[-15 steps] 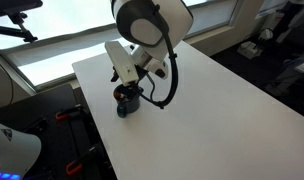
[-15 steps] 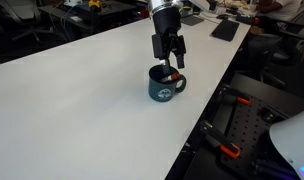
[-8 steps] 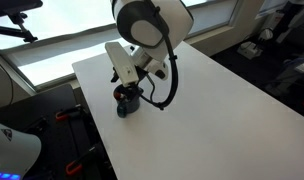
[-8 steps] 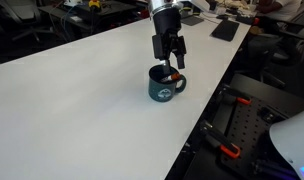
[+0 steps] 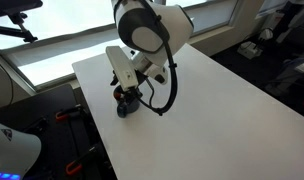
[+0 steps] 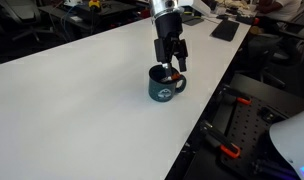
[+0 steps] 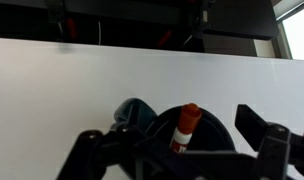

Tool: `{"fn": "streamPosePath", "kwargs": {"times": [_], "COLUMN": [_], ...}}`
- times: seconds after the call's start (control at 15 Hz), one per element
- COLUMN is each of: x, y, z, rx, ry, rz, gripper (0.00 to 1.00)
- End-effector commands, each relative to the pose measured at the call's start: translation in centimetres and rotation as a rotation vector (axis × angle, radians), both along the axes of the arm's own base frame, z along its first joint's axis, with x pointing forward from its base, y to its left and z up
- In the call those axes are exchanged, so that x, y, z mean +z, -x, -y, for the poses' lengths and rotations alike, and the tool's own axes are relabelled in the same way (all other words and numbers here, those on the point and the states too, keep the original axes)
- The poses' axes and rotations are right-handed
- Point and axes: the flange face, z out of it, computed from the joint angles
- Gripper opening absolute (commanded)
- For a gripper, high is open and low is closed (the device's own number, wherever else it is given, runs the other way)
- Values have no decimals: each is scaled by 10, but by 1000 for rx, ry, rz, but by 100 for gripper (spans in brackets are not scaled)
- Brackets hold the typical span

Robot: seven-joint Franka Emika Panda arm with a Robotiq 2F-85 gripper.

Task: Remove the marker from the mug.

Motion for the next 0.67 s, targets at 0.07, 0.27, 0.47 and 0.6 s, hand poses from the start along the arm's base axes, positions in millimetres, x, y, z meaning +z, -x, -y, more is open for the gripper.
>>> {"fn": "streamPosePath", "kwargs": {"times": [0.07, 0.27, 0.47, 0.6], "x": [-2, -3, -4, -4], "y": [-1, 0, 1, 1], "z": [4, 6, 7, 8], "rx": [-14, -18, -18, -18], "ry": [-11, -13, -13, -13], "rz": [3, 0, 3, 4], "gripper": [56, 34, 12, 0]}}
